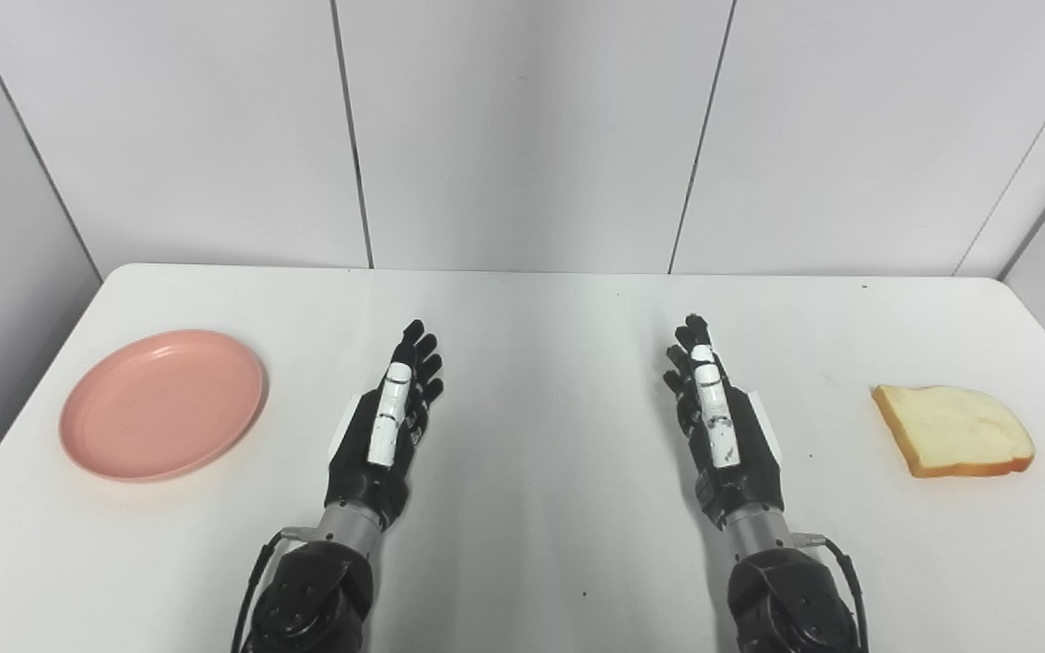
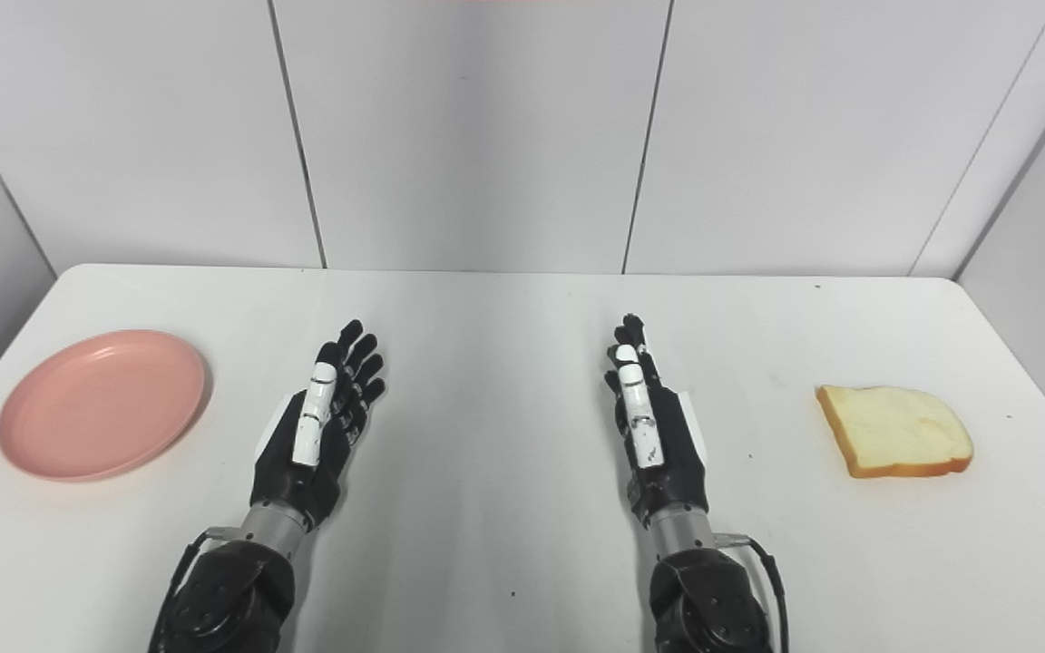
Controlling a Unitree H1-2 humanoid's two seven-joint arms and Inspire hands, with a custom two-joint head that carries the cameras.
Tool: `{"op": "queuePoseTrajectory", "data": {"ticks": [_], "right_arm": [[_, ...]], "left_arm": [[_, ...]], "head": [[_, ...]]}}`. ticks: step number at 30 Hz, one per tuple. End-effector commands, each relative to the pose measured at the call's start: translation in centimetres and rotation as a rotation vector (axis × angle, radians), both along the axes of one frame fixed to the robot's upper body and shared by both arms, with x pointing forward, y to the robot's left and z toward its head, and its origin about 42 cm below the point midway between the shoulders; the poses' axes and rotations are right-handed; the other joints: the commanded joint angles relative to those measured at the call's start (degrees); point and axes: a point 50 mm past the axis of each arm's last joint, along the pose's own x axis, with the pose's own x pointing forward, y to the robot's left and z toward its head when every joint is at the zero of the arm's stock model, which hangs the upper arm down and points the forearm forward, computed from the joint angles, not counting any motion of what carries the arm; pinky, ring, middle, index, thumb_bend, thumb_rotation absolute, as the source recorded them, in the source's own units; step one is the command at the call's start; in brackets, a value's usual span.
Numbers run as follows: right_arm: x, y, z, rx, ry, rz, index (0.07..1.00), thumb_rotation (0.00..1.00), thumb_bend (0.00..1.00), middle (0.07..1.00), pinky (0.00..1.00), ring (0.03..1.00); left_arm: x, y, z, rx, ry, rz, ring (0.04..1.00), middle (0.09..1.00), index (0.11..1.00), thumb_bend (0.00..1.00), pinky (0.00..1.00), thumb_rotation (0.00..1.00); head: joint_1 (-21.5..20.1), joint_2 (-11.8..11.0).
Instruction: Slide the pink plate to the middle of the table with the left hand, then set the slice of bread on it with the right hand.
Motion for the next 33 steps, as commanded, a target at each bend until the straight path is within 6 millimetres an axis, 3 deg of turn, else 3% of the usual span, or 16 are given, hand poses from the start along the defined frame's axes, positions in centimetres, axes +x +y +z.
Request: {"op": "queuePoseTrajectory", "data": {"ticks": [1,8,18,29,33], "right_arm": [[0.5,0.0,1.8,0.0,-0.079,0.006,0.995,0.94,0.66,0.999,1.0,0.993],[0.5,-0.7,1.6,0.009,-0.072,0.008,1.0,0.94,0.68,1.0,1.0,1.0],[0.2,-3.4,1.2,-0.018,-0.077,0.007,1.0,0.97,0.64,1.0,1.0,1.0],[0.3,-4.1,1.4,-0.012,-0.08,0.017,1.0,1.0,0.55,1.0,1.0,1.0],[0.4,-4.4,1.0,-0.044,-0.083,0.015,1.0,1.0,0.59,1.0,1.0,1.0]], "left_arm": [[0.7,-0.3,1.6,-0.012,-0.067,0.0,1.0,1.0,0.988,0.67,1.0,0.97],[1.6,0.0,2.1,-0.029,-0.081,0.03,1.0,1.0,0.977,0.69,1.0,0.98],[3.5,0.8,3.8,-0.06,-0.119,0.101,1.0,1.0,0.991,0.7,1.0,0.97],[4.7,3.0,5.4,-0.084,-0.149,0.193,1.0,1.0,0.992,0.68,1.0,0.98],[4.9,3.9,6.0,-0.078,-0.166,0.226,1.0,1.0,0.986,0.68,1.0,0.99]], "head": [[1.24,-0.33],[7.21,-1.94],[17.98,-5.63],[22.44,-7.86],[23.04,-8.26]]}}
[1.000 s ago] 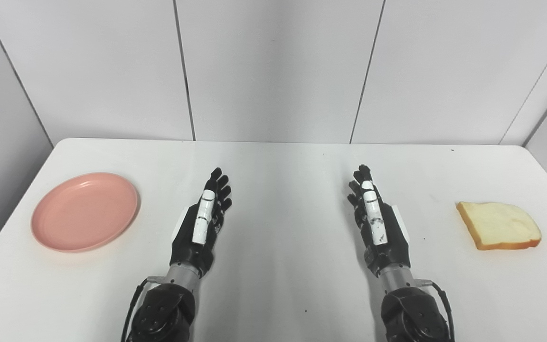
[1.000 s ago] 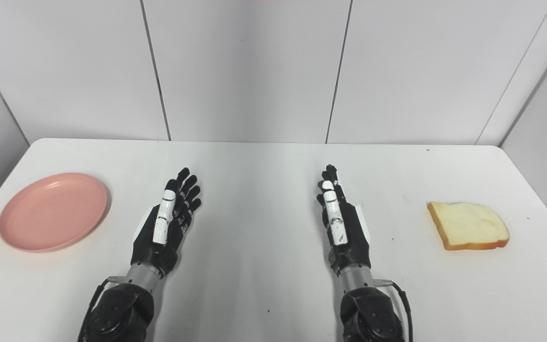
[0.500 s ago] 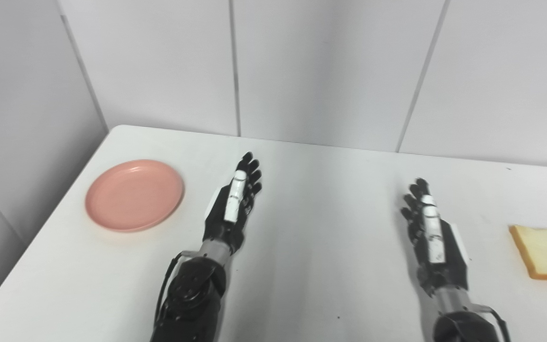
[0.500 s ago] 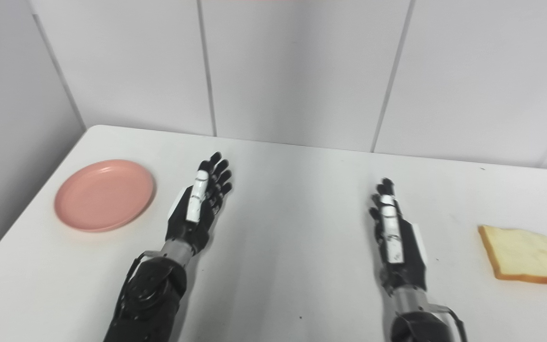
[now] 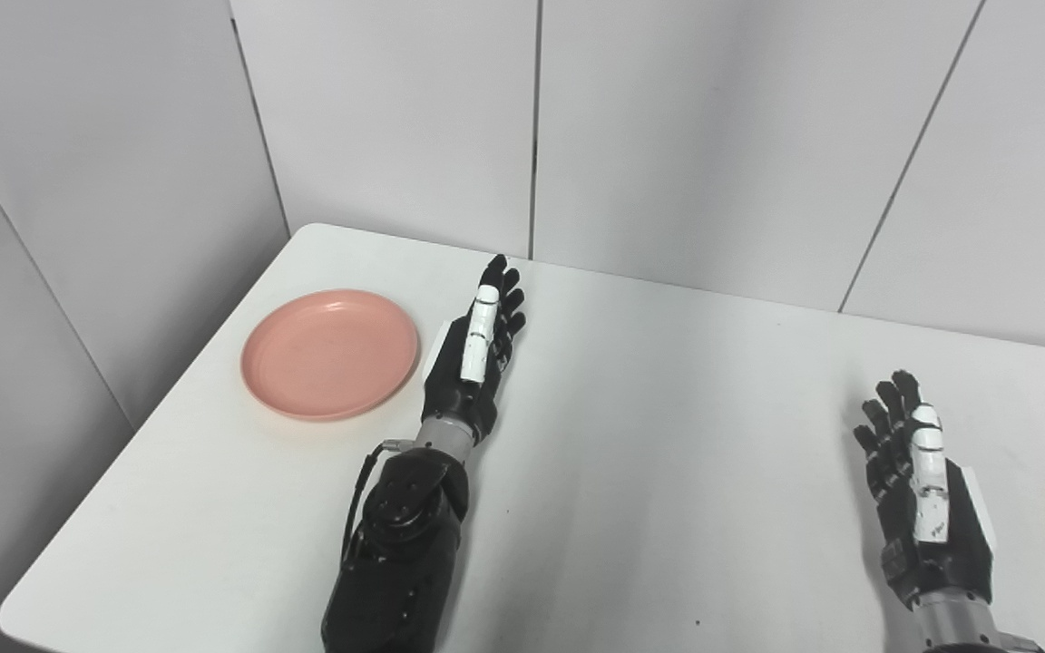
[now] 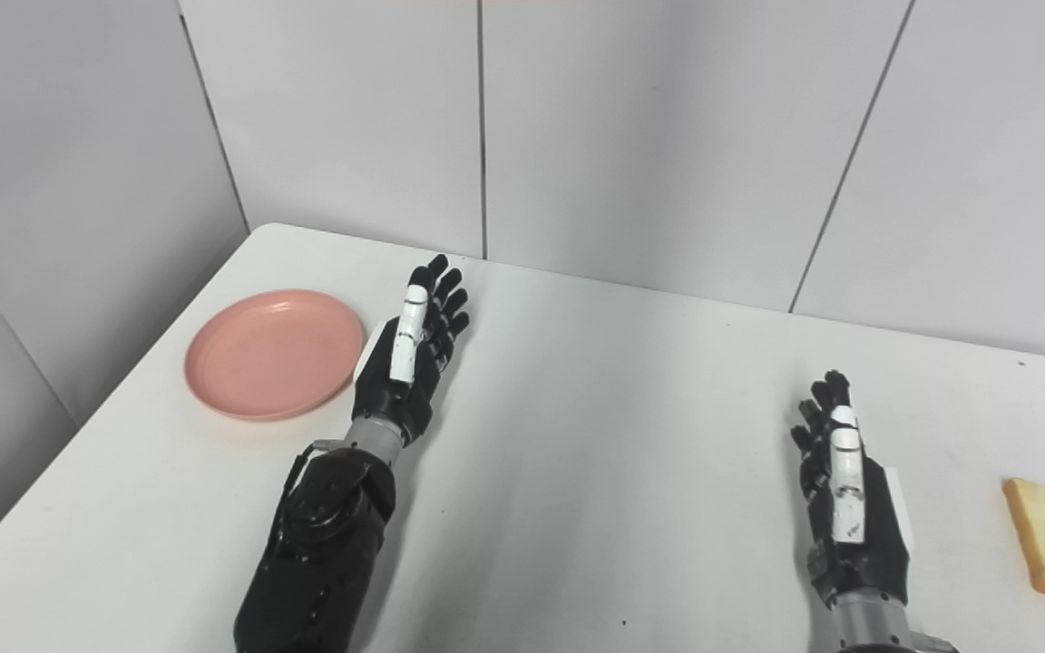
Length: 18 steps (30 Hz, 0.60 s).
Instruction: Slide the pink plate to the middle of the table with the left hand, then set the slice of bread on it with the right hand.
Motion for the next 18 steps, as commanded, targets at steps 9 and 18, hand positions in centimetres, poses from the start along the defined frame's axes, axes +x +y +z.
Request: {"op": "queuePoseTrajectory", "data": {"ticks": [9,18], "right_arm": [[0.7,-0.4,1.4,0.009,-0.095,-0.012,1.0,0.94,0.62,1.0,1.0,1.0],[0.6,-0.5,1.7,0.02,-0.096,-0.01,1.0,0.95,0.6,1.0,1.0,1.0]], "left_arm": [[1.3,3.1,4.2,0.063,-0.145,0.084,0.995,0.979,0.976,0.71,1.0,1.0],[1.4,6.3,5.1,0.084,-0.173,0.191,0.998,0.985,0.992,0.69,1.0,1.0]], "head": [[1.08,-0.66],[1.33,-0.84]]}}
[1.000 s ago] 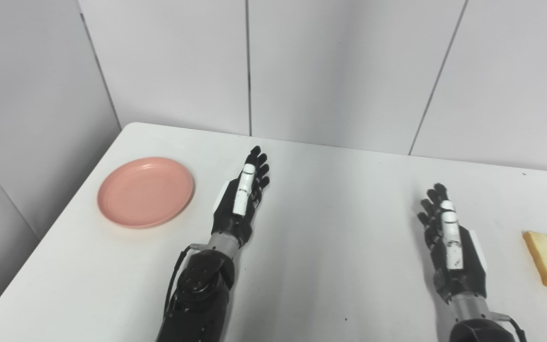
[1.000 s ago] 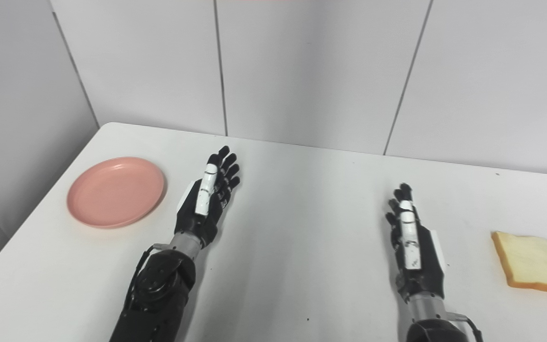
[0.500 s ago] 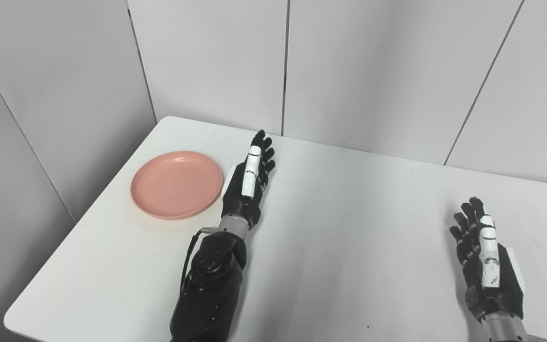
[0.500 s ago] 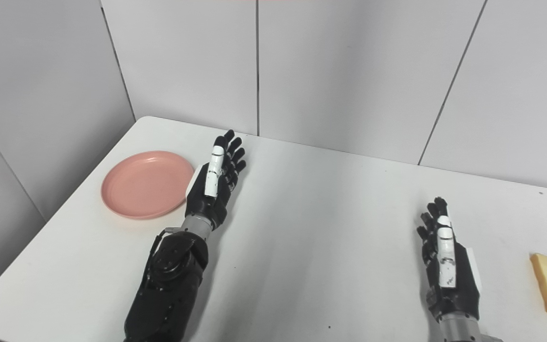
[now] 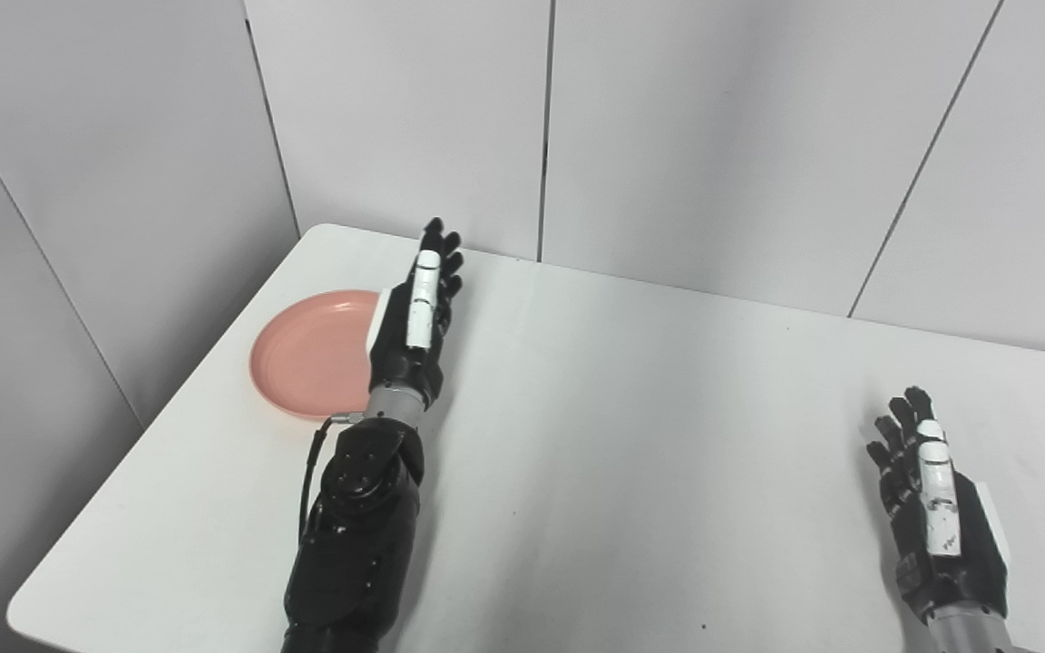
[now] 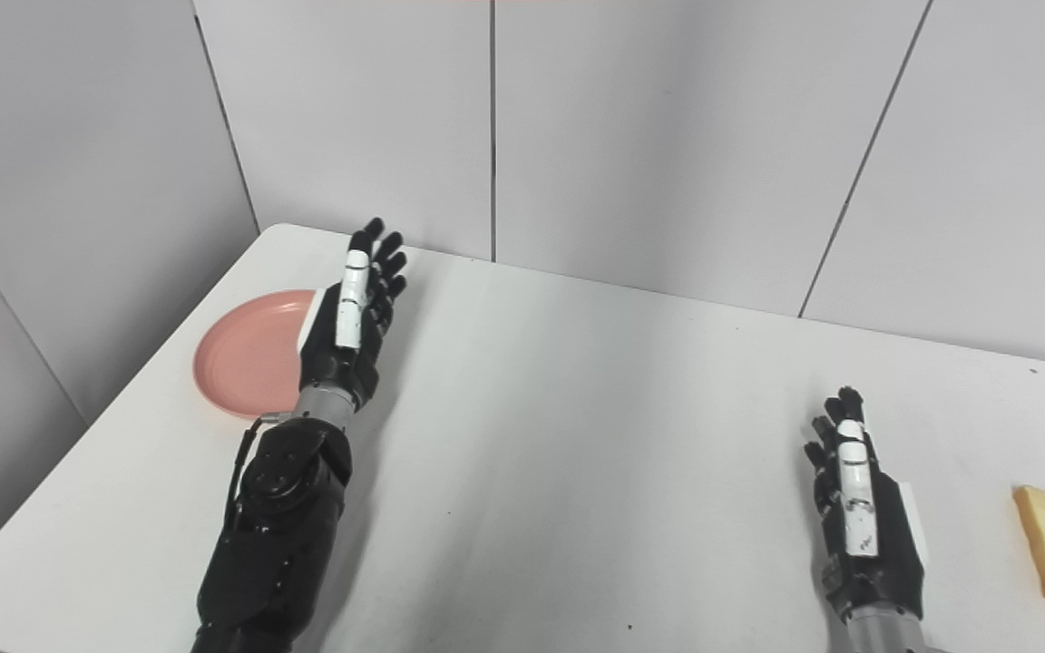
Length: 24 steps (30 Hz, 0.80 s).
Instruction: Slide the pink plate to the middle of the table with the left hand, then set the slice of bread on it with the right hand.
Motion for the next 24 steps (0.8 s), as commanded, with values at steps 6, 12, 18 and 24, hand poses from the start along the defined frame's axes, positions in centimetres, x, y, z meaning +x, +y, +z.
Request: {"op": "queuePoseTrajectory", "data": {"ticks": [6,12,18,24], "right_arm": [[0.5,0.2,2.3,0.002,-0.111,0.002,1.0,0.95,0.6,1.0,1.0,1.0],[0.6,0.1,2.2,-0.003,-0.111,0.008,1.0,0.95,0.61,1.0,1.0,1.0],[0.6,0.0,2.2,-0.005,-0.106,0.005,1.0,0.94,0.63,1.0,1.0,1.0],[0.7,0.0,2.2,-0.001,-0.104,0.004,1.0,0.93,0.64,1.0,1.0,1.0]], "left_arm": [[0.9,2.6,3.5,0.008,-0.139,0.055,1.0,0.989,1.0,0.7,1.0,1.0],[0.8,4.9,4.0,-0.008,-0.173,0.101,1.0,0.996,1.0,0.69,1.0,1.0],[0.8,6.5,4.0,-0.011,-0.183,0.167,0.995,0.99,0.995,0.7,1.0,1.0],[0.9,8.3,3.6,-0.021,-0.193,0.241,0.984,0.977,0.966,0.71,1.0,1.0]], "head": [[-0.24,-0.1],[0.62,-0.62],[1.14,-0.86],[1.93,-1.16]]}}
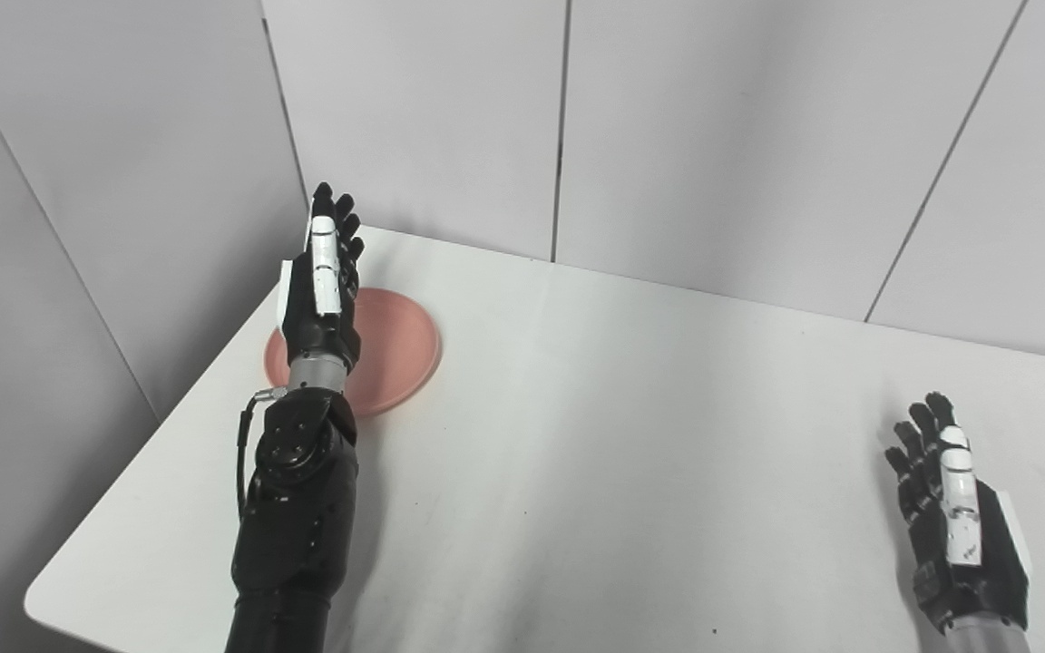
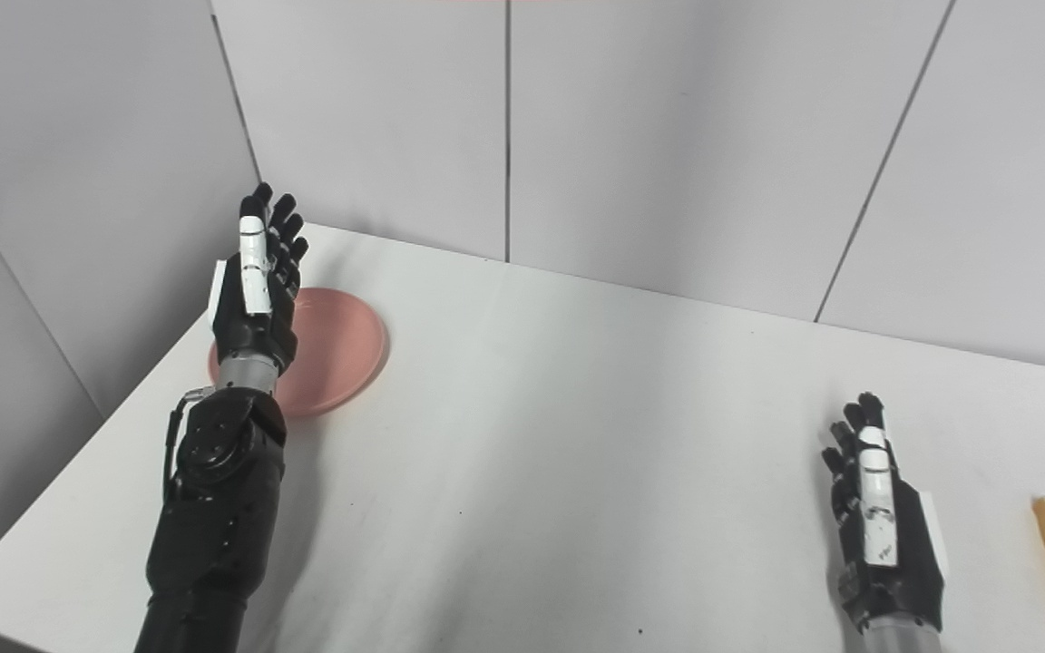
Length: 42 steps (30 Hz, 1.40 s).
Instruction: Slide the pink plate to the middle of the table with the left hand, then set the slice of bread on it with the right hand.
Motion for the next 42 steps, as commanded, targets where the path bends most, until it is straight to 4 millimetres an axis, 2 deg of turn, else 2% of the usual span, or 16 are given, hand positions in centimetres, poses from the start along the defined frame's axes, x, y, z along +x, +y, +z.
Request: {"op": "queuePoseTrajectory", "data": {"ticks": [1,9,15,26,30,33,42], "right_arm": [[0.7,0.1,2.1,-0.001,-0.102,0.006,1.0,0.93,0.64,1.0,1.0,1.0],[0.8,0.2,2.2,0.0,-0.098,0.004,1.0,0.93,0.65,1.0,1.0,1.0],[0.8,0.2,2.3,0.004,-0.106,0.01,1.0,0.93,0.65,1.0,1.0,1.0],[1.0,0.1,2.0,-0.002,-0.094,0.006,1.0,0.93,0.66,1.0,1.0,1.0],[1.0,0.0,2.0,0.0,-0.096,0.009,1.0,0.93,0.66,1.0,1.0,1.0],[1.0,-0.2,1.9,0.002,-0.102,0.013,1.0,0.93,0.64,1.0,1.0,1.0],[1.1,-0.4,1.9,-0.004,-0.101,0.017,1.0,0.94,0.63,1.0,1.0,1.0]], "left_arm": [[0.8,1.1,2.8,0.029,-0.109,0.039,0.982,0.977,0.962,0.71,1.0,1.0],[0.5,3.5,2.3,0.016,-0.127,0.12,0.971,0.976,0.966,0.71,1.0,1.0],[0.2,5.7,1.9,-0.05,-0.122,0.159,0.929,0.908,0.915,0.73,1.0,1.0],[-1.1,8.9,1.1,0.04,-0.085,0.236,0.857,0.831,0.819,0.75,0.89,1.0],[-1.4,9.2,1.2,0.091,-0.064,0.244,0.852,0.826,0.809,0.74,0.88,1.0],[-1.6,9.4,1.1,0.111,-0.041,0.246,0.808,0.77,0.772,0.76,0.83,1.0],[-1.7,10.1,0.5,0.128,0.014,0.223,0.76,0.727,0.728,0.76,0.74,1.0]], "head": [[0.12,-0.08],[0.27,-0.26],[0.39,-0.29],[1.22,-0.8],[1.77,-0.97],[2.24,-1.2],[3.77,-1.96]]}}
